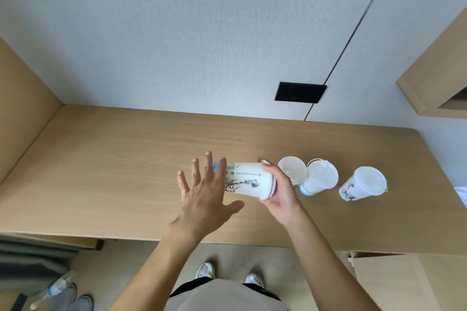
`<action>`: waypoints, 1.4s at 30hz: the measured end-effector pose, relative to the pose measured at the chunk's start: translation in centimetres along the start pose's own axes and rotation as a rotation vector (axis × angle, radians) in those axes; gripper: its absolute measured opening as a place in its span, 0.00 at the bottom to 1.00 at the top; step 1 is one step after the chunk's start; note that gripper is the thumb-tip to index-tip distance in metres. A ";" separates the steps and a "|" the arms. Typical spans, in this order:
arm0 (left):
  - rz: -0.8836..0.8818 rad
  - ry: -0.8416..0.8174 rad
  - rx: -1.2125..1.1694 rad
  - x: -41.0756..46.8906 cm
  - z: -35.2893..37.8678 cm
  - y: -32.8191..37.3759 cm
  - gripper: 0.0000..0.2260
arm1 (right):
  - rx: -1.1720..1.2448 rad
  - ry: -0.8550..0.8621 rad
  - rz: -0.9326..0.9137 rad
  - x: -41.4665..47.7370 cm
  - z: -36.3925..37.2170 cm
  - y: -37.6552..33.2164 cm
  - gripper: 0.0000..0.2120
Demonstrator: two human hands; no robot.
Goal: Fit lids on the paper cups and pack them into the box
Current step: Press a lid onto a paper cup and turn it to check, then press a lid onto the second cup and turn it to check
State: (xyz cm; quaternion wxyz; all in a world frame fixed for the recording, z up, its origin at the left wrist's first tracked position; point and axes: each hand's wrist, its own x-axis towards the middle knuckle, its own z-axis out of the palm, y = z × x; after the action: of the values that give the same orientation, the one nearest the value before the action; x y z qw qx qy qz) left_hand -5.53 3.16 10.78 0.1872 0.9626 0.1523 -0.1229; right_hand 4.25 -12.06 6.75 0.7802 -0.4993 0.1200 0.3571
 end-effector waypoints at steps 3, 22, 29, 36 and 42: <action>0.015 -0.094 0.047 2.1 2.0 -0.2 0.53 | -0.578 0.149 -0.149 0.5 1.6 -1.3 0.27; -0.182 -0.318 0.300 12.8 7.8 -5.5 0.56 | -1.415 0.158 -0.365 12.0 6.0 2.4 0.36; -0.231 -0.359 0.313 14.1 8.8 -7.0 0.55 | -1.483 0.113 -0.324 14.4 6.2 4.2 0.39; -0.277 -0.439 0.196 12.1 8.3 -7.7 0.57 | -1.636 0.054 -0.294 14.6 6.4 3.6 0.53; -0.086 -0.553 -0.039 7.8 10.2 -4.7 0.52 | -1.604 0.008 -0.355 11.3 1.9 0.7 0.55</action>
State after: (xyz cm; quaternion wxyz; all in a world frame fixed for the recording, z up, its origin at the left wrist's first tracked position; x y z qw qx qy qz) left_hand -1.79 5.15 -2.22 0.2346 0.8814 0.1382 -0.3860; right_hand 11.58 -5.33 1.00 0.2309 -0.9180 -0.2498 0.2039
